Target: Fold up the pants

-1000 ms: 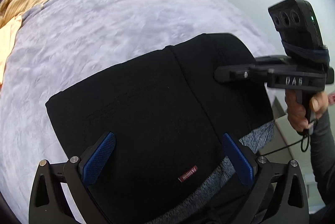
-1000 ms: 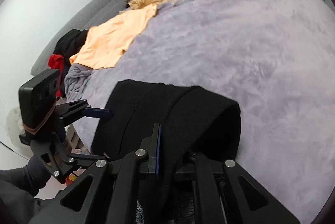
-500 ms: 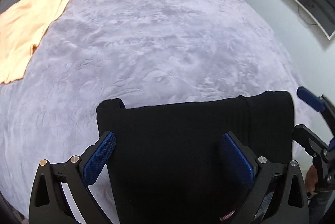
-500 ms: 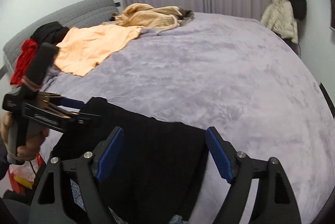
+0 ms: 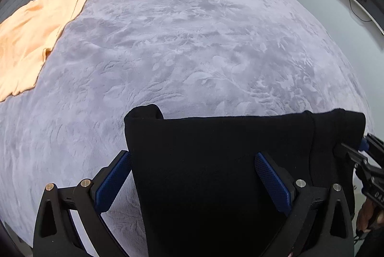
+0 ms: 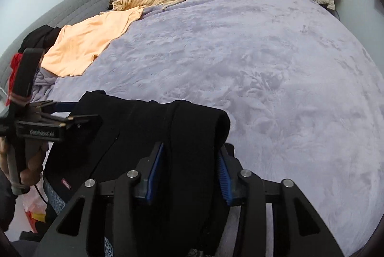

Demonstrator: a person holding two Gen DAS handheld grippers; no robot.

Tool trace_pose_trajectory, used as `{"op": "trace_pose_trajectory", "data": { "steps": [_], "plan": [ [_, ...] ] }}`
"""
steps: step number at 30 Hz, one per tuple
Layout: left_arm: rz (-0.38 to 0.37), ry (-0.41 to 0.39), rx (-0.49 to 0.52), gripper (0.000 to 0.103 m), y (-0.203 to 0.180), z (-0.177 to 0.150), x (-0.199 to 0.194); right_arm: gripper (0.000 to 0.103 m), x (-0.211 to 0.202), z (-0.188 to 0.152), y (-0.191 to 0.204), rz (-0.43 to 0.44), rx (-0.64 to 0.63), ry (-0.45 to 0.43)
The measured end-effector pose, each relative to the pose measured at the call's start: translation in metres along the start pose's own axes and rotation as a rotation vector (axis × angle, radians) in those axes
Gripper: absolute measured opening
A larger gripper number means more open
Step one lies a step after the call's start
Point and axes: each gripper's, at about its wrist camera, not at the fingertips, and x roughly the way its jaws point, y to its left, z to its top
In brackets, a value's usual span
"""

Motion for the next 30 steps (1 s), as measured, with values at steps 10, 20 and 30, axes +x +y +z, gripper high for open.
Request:
{"op": "trace_pose_trajectory", "data": {
  "steps": [10, 20, 30],
  "plan": [
    [0.040, -0.007, 0.029, 0.102, -0.004, -0.005, -0.006, 0.078, -0.015, 0.015, 0.011, -0.240, -0.084, -0.081],
    [0.036, -0.008, 0.034, 0.102, 0.000, -0.009, 0.004, 0.080, 0.042, 0.016, 0.081, -0.166, -0.378, 0.010],
    [-0.009, 0.043, -0.019, 0.102, 0.013, -0.006, 0.018, 0.080, 0.069, 0.018, 0.059, -0.084, -0.392, 0.054]
  ]
}}
